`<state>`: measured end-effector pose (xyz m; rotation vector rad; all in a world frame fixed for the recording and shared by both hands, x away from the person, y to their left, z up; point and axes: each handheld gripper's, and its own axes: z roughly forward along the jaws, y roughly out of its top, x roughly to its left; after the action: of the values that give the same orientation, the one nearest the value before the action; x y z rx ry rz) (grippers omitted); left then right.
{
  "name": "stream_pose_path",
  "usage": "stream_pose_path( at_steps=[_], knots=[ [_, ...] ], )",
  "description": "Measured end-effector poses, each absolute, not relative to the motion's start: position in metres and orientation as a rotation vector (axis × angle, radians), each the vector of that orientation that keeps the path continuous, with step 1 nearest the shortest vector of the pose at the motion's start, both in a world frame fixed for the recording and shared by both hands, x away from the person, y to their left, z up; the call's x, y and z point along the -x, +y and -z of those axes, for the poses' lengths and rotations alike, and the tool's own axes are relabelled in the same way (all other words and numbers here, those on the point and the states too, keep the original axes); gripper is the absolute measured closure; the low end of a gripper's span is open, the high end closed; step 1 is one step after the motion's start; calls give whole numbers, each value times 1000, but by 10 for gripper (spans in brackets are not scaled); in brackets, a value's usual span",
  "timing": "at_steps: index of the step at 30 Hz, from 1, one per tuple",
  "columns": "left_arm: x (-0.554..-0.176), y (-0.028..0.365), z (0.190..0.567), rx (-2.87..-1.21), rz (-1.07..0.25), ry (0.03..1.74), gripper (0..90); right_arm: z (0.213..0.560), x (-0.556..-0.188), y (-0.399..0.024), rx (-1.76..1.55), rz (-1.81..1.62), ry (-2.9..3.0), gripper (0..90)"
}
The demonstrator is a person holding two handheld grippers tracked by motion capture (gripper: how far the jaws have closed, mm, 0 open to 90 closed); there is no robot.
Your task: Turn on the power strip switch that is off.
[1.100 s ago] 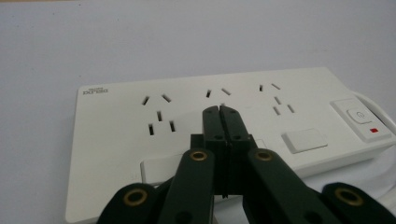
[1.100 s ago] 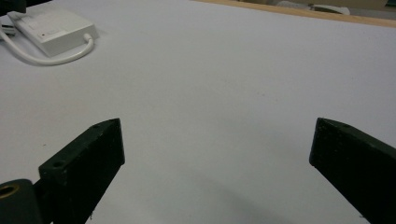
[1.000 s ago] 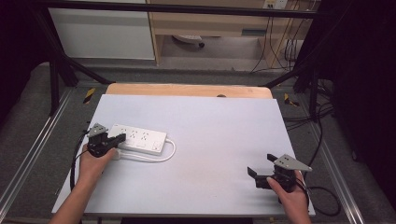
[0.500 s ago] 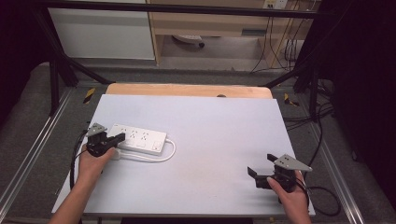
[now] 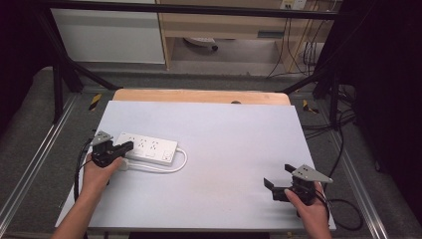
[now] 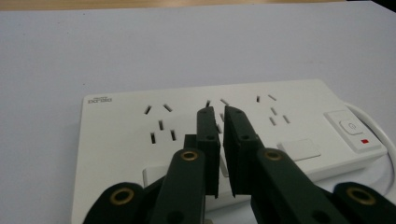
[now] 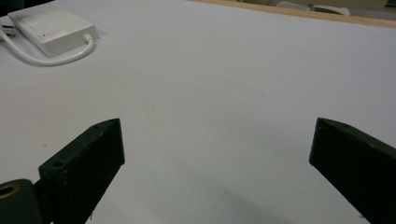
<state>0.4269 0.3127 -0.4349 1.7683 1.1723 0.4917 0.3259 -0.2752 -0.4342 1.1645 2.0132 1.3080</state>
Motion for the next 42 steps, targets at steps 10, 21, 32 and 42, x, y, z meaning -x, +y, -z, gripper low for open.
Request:
stream_pose_path(
  at_steps=[10, 21, 32, 42],
  knots=[
    [-425, 315, 431, -1737, -479, 1174, 706, 434, -326, -275, -1164, -1308, 2013, 36],
    [-423, 315, 428, -1711, -488, 1179, 560, 434, -326, -275, -1166, -1306, 2015, 36],
    [-421, 315, 425, -1697, -479, 1162, 514, 434, -326, -275, -1165, -1306, 2015, 36],
    [-419, 311, 417, -1696, -479, 1137, 467, 435, -326, -274, -1167, -1306, 2017, 36]
  ],
)
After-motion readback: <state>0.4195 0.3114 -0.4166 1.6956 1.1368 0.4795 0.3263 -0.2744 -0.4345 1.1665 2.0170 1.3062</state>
